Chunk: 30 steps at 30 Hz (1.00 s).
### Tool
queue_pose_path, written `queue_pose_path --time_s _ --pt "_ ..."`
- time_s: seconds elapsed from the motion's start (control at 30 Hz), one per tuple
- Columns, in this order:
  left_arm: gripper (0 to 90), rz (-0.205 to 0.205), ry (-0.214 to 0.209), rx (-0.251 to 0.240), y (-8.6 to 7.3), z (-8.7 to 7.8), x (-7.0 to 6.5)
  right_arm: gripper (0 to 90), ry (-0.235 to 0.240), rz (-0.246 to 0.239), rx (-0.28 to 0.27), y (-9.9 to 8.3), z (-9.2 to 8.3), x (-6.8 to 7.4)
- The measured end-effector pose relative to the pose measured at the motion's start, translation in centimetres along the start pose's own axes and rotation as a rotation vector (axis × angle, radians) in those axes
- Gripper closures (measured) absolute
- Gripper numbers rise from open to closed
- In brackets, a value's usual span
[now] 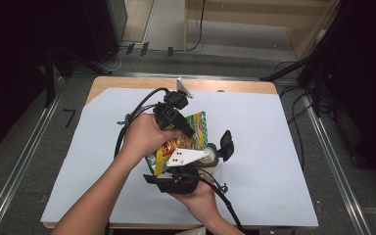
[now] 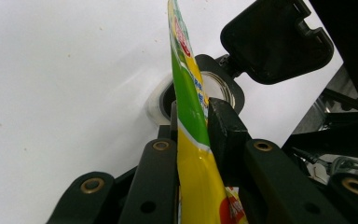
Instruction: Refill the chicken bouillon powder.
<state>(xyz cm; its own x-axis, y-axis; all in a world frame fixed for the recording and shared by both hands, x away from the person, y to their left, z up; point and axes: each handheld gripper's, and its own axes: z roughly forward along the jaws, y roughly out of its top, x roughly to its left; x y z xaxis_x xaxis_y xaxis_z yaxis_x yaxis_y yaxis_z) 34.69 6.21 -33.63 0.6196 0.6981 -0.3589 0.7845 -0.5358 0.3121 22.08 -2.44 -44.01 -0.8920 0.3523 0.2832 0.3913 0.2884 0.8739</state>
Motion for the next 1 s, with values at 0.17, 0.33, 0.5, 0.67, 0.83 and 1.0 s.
queue_pose_path --time_s 0.17,0.33,0.5,0.67,0.83,1.0 --pt "81.0 -0.004 0.001 -0.005 -0.09 -0.11 0.21 65.4 0.010 0.010 -0.001 0.06 0.27 -0.09" --pt "80.8 -0.012 0.002 -0.017 -0.09 -0.40 0.14 65.5 0.014 0.008 -0.010 0.20 0.36 -0.16" --pt "80.7 -0.019 -0.012 -0.027 0.15 -0.57 0.11 65.8 0.024 0.024 -0.023 0.37 0.35 -0.25" --pt "80.8 -0.017 -0.018 -0.021 0.29 -0.52 0.12 65.8 0.026 0.030 -0.023 0.42 0.25 -0.34" --pt "80.8 -0.016 -0.017 -0.020 0.32 -0.56 0.14 65.9 0.027 0.032 -0.023 0.49 0.27 -0.32" --pt "80.9 -0.023 -0.024 -0.014 0.31 -0.49 0.35 65.9 0.027 0.037 -0.019 0.55 0.28 -0.27"
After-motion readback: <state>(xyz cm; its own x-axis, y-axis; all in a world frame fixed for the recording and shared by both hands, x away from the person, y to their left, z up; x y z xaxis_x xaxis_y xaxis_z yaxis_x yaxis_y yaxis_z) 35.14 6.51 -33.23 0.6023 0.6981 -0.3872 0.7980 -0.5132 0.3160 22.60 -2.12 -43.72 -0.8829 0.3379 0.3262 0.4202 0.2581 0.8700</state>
